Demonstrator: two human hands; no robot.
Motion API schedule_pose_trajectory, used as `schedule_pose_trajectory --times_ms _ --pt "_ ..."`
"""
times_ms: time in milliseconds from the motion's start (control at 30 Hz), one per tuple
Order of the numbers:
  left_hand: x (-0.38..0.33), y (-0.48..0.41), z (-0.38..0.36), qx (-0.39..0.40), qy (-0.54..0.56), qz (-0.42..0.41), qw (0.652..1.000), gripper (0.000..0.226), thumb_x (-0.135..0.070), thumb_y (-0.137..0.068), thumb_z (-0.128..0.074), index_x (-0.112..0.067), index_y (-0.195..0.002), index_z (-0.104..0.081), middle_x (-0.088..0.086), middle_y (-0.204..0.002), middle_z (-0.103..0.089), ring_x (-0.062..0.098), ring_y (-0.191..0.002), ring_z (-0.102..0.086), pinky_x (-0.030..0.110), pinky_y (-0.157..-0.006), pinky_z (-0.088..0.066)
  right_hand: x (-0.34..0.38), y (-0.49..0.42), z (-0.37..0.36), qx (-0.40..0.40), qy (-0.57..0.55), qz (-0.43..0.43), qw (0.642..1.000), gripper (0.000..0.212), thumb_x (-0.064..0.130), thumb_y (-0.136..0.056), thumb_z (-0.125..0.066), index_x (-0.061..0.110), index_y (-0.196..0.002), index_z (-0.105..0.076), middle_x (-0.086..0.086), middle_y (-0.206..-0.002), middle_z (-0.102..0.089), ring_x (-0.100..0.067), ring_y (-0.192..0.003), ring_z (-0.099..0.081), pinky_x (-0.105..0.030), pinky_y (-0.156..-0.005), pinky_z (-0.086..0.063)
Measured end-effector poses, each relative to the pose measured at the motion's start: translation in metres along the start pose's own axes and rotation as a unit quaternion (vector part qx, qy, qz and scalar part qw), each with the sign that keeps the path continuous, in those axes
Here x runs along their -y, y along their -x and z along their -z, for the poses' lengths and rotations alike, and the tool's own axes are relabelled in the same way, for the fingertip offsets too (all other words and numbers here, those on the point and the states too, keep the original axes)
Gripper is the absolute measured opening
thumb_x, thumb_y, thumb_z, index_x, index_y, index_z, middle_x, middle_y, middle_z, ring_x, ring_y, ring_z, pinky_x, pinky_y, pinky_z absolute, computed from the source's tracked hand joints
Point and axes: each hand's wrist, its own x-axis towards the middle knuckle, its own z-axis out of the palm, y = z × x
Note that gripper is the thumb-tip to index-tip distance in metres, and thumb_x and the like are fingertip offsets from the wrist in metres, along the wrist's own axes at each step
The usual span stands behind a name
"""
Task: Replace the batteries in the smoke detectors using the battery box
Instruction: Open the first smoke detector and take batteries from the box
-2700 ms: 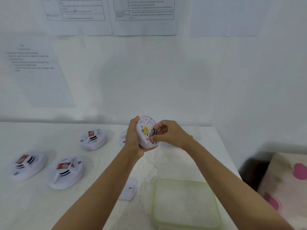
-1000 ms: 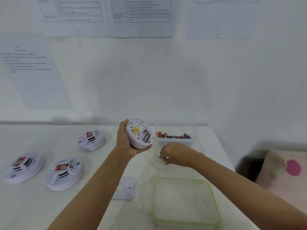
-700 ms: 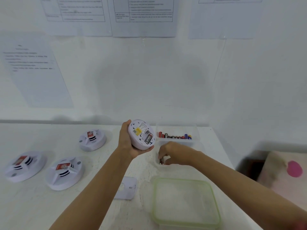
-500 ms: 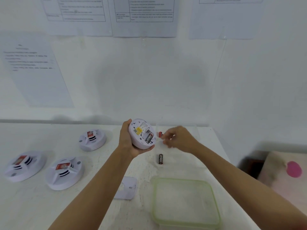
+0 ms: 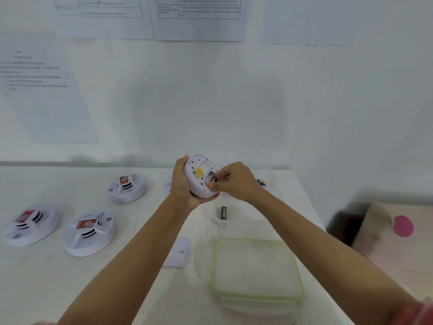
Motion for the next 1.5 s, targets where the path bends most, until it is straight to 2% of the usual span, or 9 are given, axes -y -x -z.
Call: schedule_pose_trajectory --times_ms 67,133,300,533,933,1100,1200,1333,1500 --pt "0.001 0.001 -0.001 -0.005 -0.008 0.000 1.000 0.046 -0.055 -0.088 -0.037 -0.015 -0.098 -0.060 0.012 -0.095 -0.061 0.029 -0.086 -0.057 0.042 -0.075 -0.045 -0.001 0.001 0.000 -0.006 -0.015 -0.012 1.000 0.037 0.018 -0.072 -0.077 -0.013 -0.088 -0.066 -0.033 -0.093 -0.063 -0.043 -0.082 -0.057 -0.038 -0.066 -0.045" --pt "0.003 0.002 -0.001 -0.011 -0.016 0.001 1.000 0.046 -0.054 -0.088 -0.038 -0.015 -0.099 -0.059 0.012 -0.096 -0.061 0.028 -0.087 -0.057 0.042 -0.074 -0.045 -0.001 0.002 0.000 0.001 -0.037 -0.036 0.999 0.037 0.015 -0.070 -0.077 -0.016 -0.086 -0.064 -0.033 -0.079 -0.059 -0.033 -0.066 -0.049 -0.030 -0.062 -0.037" --pt "0.006 0.004 -0.004 -0.005 0.000 0.008 1.000 0.044 -0.053 -0.086 -0.040 -0.014 -0.097 -0.058 0.010 -0.093 -0.058 0.024 -0.082 -0.054 0.039 -0.078 -0.044 0.000 0.001 0.001 0.009 -0.081 -0.078 0.994 0.036 0.014 -0.069 -0.076 -0.017 -0.081 -0.061 -0.012 -0.070 -0.052 -0.017 -0.066 -0.045 -0.026 -0.058 -0.033" --pt "0.003 0.010 -0.008 0.013 0.002 0.011 1.000 0.042 -0.052 -0.087 -0.040 -0.014 -0.095 -0.057 0.008 -0.090 -0.055 0.021 -0.080 -0.051 0.035 -0.077 -0.042 0.004 -0.001 0.000 0.028 -0.118 -0.102 0.987 0.025 0.011 -0.068 -0.076 0.008 -0.071 -0.052 -0.009 -0.072 -0.049 -0.017 -0.068 -0.045 -0.023 -0.055 -0.032" --pt "-0.002 0.006 0.000 0.019 0.019 -0.026 0.999 0.043 -0.053 -0.088 -0.038 -0.017 -0.101 -0.058 0.011 -0.098 -0.060 0.027 -0.089 -0.055 0.041 -0.077 -0.045 -0.001 -0.007 0.015 -0.133 -0.202 -0.129 0.962 0.030 -0.005 -0.064 -0.071 0.013 -0.072 -0.049 -0.012 -0.071 -0.062 -0.028 -0.063 -0.062 -0.043 -0.073 -0.055" --pt "-0.005 0.007 0.008 0.004 0.005 -0.054 0.999 0.042 -0.052 -0.090 -0.035 -0.018 -0.096 -0.060 0.009 -0.098 -0.061 0.029 -0.089 -0.057 0.042 -0.074 -0.045 -0.026 -0.002 0.007 -0.021 -0.030 -0.218 0.975 0.039 -0.007 -0.060 -0.073 0.012 -0.055 -0.040 -0.008 -0.065 -0.052 -0.021 -0.066 -0.058 -0.045 -0.082 -0.053" --pt "-0.005 0.008 0.009 0.014 0.002 -0.054 0.998 0.044 -0.051 -0.091 -0.033 -0.017 -0.096 -0.060 0.010 -0.097 -0.062 0.031 -0.086 -0.058 0.042 -0.074 -0.045 -0.031 0.001 -0.007 -0.009 0.025 -0.207 0.978 0.040 -0.008 -0.063 -0.071 0.012 -0.056 -0.037 -0.006 -0.060 -0.048 -0.022 -0.060 -0.054 -0.040 -0.071 -0.053" --pt "-0.005 0.009 0.012 0.027 0.006 -0.057 0.998 0.046 -0.051 -0.090 -0.032 -0.016 -0.095 -0.062 0.010 -0.096 -0.063 0.031 -0.087 -0.059 0.042 -0.075 -0.045 -0.036 0.001 -0.017 0.006 0.136 -0.153 0.979 0.021 -0.003 -0.070 -0.067 0.004 -0.082 -0.052 -0.009 -0.085 -0.051 -0.022 -0.078 -0.050 -0.022 -0.051 -0.036" --pt "-0.006 0.008 0.015 0.026 0.007 -0.048 0.998 0.046 -0.052 -0.090 -0.032 -0.017 -0.096 -0.062 0.011 -0.097 -0.064 0.032 -0.088 -0.058 0.043 -0.074 -0.045 -0.044 0.004 -0.031 0.044 0.180 -0.147 0.972 0.011 -0.003 -0.075 -0.059 0.007 -0.075 -0.054 -0.013 -0.084 -0.059 -0.023 -0.083 -0.058 -0.023 -0.056 -0.040"
